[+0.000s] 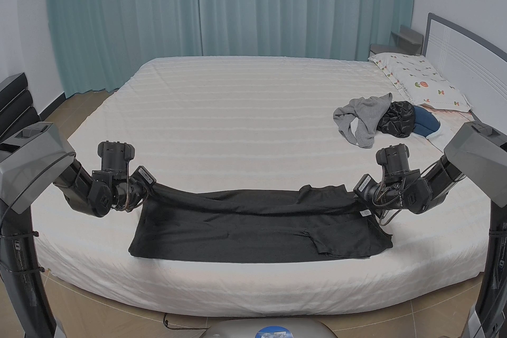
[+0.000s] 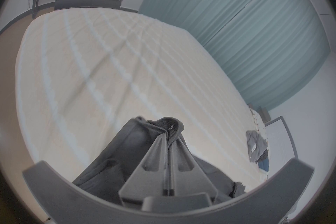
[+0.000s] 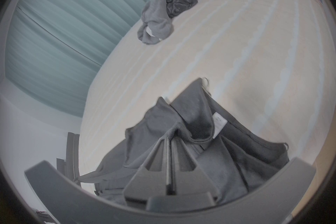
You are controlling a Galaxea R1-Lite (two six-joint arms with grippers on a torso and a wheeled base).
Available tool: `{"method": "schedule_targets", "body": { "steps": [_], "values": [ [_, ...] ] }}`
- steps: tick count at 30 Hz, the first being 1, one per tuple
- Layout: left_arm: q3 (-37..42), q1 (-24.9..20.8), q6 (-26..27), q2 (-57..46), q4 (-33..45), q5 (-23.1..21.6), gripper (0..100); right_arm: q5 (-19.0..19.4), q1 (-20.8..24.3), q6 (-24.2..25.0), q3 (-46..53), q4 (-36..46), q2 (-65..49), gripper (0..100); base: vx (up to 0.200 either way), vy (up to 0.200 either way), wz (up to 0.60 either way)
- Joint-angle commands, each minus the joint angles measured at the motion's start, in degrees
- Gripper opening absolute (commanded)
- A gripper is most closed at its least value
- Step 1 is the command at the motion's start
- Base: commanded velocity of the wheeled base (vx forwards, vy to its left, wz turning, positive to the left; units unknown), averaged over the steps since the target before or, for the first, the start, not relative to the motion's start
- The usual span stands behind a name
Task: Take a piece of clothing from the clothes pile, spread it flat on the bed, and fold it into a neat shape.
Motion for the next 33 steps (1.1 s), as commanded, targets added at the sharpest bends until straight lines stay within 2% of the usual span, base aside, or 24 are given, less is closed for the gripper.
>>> {"method": "schedule_targets", "body": {
  "steps": [1, 4, 10, 19, 21, 22, 25, 33],
  "values": [
    [-11.6, 0.6, -0.4, 1.6, 2.9, 1.3, 0, -0.5, -1.7, 0.2, -7.5, -1.6, 0.2, 0, 0.000, 0.000, 0.00],
    [-16.8, 0.9, -0.4, 3.0, 2.9, 2.3, 0, -3.1, -2.2, 0.2, -12.0, -5.7, 2.1, 0, 0.000, 0.000, 0.00],
    [-16.9, 0.4, -1.8, 3.4, 2.8, 2.8, 0, -4.3, -1.9, 0.0, -10.7, -10.7, 2.8, 0, 0.000, 0.000, 0.00],
    [-7.6, 0.4, -1.5, 3.2, 2.7, 2.5, 0, -3.5, -1.8, -2.4, -1.1, -10.5, 1.6, 0, 0.000, 0.000, 0.00],
    [-7.6, 0.4, -1.5, 3.2, 2.7, 2.5, 0, -3.5, -1.8, -2.4, -1.1, -10.5, 1.6, 0, 0.000, 0.000, 0.00],
    [-3.1, 0.6, 1.4, 2.8, 2.6, 2.1, 0, -3.2, -1.6, -4.3, 3.1, -10.6, 0.6, 0, 0.000, 0.000, 0.00],
    [1.1, 0.8, 6.0, 3.2, 2.4, 2.1, 0, -1.8, -1.5, -6.5, 7.1, -10.7, 0.4, 0, 0.000, 0.000, 0.00],
    [4.6, 0.5, 7.7, 5.7, -0.8, 2.1, 0, -1.8, -1.4, -7.9, 10.4, -10.7, 2.4, 0, 0.000, 0.000, 0.00]
  ]
}}
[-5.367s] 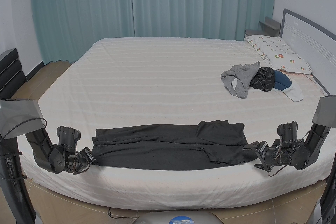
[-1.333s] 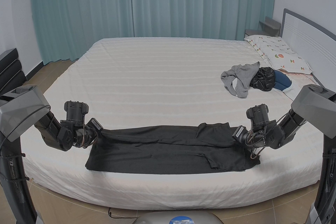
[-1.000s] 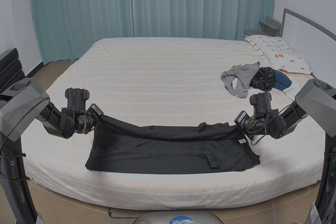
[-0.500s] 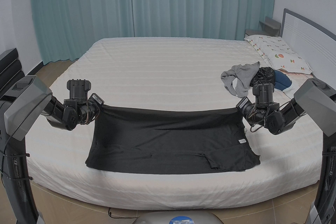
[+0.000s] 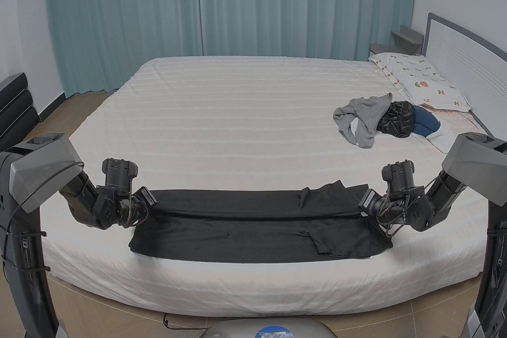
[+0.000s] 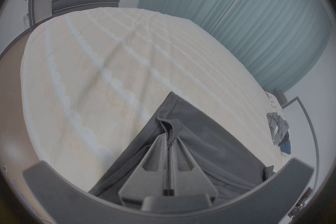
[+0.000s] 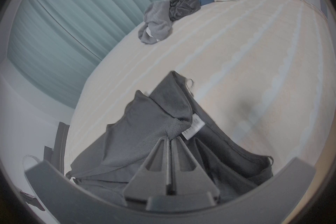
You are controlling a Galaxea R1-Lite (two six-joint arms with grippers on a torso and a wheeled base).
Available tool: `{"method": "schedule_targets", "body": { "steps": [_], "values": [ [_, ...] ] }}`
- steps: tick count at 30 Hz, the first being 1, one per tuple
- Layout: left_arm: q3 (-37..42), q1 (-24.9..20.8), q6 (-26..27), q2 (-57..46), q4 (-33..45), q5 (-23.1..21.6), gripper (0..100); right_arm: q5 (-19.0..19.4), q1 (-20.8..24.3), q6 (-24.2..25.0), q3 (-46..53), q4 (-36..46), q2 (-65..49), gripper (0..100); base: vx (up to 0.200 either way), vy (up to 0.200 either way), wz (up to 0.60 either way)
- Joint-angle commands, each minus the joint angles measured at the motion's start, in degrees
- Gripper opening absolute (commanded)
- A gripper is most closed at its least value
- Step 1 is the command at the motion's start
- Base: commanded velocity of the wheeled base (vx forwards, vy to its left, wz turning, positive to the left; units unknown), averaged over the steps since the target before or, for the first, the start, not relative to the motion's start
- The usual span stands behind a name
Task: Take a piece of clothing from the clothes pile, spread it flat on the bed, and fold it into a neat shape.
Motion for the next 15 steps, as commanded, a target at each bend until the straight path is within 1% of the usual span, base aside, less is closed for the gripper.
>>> {"method": "schedule_targets", "body": {
  "steps": [1, 4, 5, 11, 14, 15],
  "values": [
    [1.7, -0.2, 0.3, 2.0, -0.8, 0.0, 0, 0.1, 0.2, -0.2, 1.6, 0.0, 1.3, 0, 0.000, 0.000, 0.00],
    [2.3, -0.3, 0.2, 1.8, -0.7, 0.0, 0, 0.2, 0.5, -0.2, 1.8, 0.0, 1.7, 0, 0.000, 0.000, 0.00],
    [2.8, -0.3, 0.2, 1.7, -0.8, 0.0, 100, 0.3, 0.5, -0.2, 1.9, 0.0, 1.6, 100, 0.000, 0.000, 0.00],
    [3.9, -0.1, 0.2, -0.2, -0.7, 0.0, 100, 0.6, -0.2, 0.1, 1.6, 0.0, -2.0, 100, 0.000, 0.000, 0.00],
    [3.2, 1.0, -0.2, -2.3, -0.7, -0.1, 100, 2.7, -2.5, 0.4, 0.7, 0.1, -4.9, 100, 0.000, 0.000, 0.00],
    [3.2, 1.0, -0.2, -2.3, -0.7, -0.1, 100, 2.7, -2.5, 0.4, 0.7, 0.1, -4.9, 100, 0.000, 0.000, 0.00]
  ]
}}
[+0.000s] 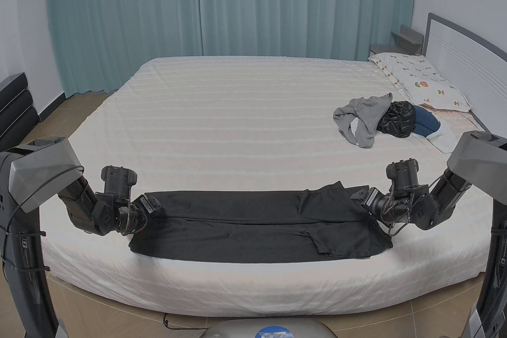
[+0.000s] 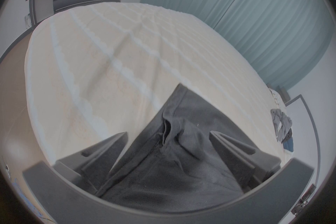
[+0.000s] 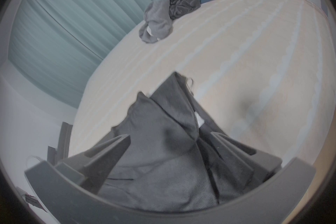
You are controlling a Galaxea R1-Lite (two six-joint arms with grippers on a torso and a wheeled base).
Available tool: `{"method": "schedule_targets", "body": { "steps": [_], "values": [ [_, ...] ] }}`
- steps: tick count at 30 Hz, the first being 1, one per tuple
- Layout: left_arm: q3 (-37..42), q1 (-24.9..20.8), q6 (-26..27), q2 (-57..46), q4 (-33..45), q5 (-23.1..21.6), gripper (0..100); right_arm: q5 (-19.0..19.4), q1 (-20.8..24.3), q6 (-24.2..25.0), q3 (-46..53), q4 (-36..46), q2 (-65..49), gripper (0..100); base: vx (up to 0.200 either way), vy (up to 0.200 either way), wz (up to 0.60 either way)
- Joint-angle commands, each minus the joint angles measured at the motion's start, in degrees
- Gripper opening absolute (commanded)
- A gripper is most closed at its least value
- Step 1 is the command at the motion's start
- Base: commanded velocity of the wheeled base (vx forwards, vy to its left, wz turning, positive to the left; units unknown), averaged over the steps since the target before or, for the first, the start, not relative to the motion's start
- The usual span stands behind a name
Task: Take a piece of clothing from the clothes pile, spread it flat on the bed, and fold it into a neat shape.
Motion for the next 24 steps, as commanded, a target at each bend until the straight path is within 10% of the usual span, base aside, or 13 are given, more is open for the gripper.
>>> {"method": "schedule_targets", "body": {
  "steps": [1, 10, 23, 24],
  "values": [
    [-1.4, 2.1, -0.4, -3.0, 0.0, -0.6, 100, 2.5, -3.2, 0.2, -0.7, 0.1, -4.4, 100, 0.000, 0.000, 0.00],
    [-10.1, 4.0, -2.3, 1.3, 0.6, -10.1, 100, 11.1, -6.7, 7.9, -1.2, -0.2, -2.5, 100, 0.000, 0.000, 0.00],
    [-21.7, 3.6, -1.7, 12.2, 1.2, -10.1, 100, 16.9, -9.4, 14.8, 0.5, -5.6, 0.1, 100, 0.000, 0.000, 0.00],
    [-21.8, 3.6, -1.7, 12.2, 1.3, -10.0, 0, 17.0, -9.5, 14.9, 0.6, -5.6, 0.1, 100, 0.000, 0.000, 0.00]
  ]
}}
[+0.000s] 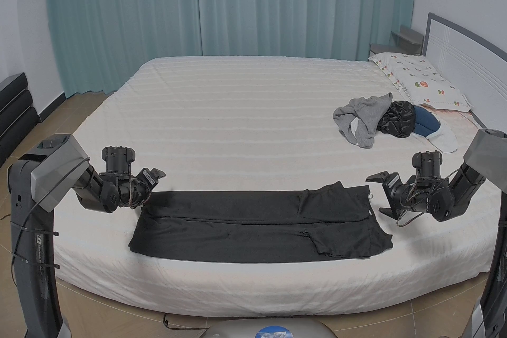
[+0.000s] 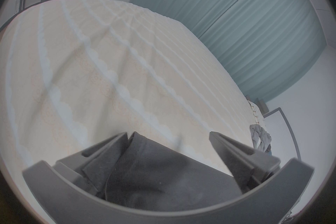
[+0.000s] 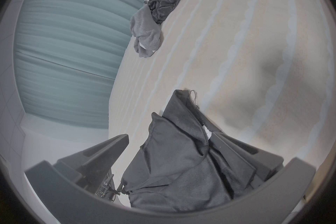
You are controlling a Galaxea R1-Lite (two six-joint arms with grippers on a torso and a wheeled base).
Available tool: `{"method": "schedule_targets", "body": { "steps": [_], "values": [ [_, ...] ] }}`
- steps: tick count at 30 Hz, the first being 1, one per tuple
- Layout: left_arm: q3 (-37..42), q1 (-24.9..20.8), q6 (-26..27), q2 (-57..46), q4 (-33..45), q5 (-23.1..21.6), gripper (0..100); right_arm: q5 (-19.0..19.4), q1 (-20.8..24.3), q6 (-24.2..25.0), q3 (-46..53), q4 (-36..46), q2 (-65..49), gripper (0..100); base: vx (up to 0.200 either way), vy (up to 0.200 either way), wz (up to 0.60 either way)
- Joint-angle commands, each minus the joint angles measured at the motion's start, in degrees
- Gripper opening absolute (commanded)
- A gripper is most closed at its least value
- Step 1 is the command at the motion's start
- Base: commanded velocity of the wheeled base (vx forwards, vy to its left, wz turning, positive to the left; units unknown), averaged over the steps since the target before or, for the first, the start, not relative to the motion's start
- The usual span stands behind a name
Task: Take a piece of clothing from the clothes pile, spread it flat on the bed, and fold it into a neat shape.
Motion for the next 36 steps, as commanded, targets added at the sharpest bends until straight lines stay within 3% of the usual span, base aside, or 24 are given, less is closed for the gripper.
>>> {"method": "schedule_targets", "body": {
  "steps": [1, 20, 21, 36],
  "values": [
    [-1.7, 0.1, 0.0, 3.4, 0.1, 0.4, 0, 0.3, -0.9, 0.3, 0.7, -0.2, 0.8, 100, 0.000, 0.000, 0.00],
    [-2.4, 1.1, -0.2, 3.3, -0.4, 2.2, 0, 0.3, -0.8, 0.2, 3.9, -2.9, 1.0, 100, 0.000, 0.000, 0.00],
    [-2.4, 1.1, -0.2, 3.2, -0.3, 2.2, 100, 0.3, -0.7, 0.2, 4.6, -3.6, 0.9, 100, 0.000, 0.000, 0.00],
    [2.0, 3.5, -1.6, -3.5, -0.6, 2.0, 100, 1.9, -0.9, 1.3, 7.5, -7.2, 0.4, 100, 0.000, 0.000, 0.00]
  ]
}}
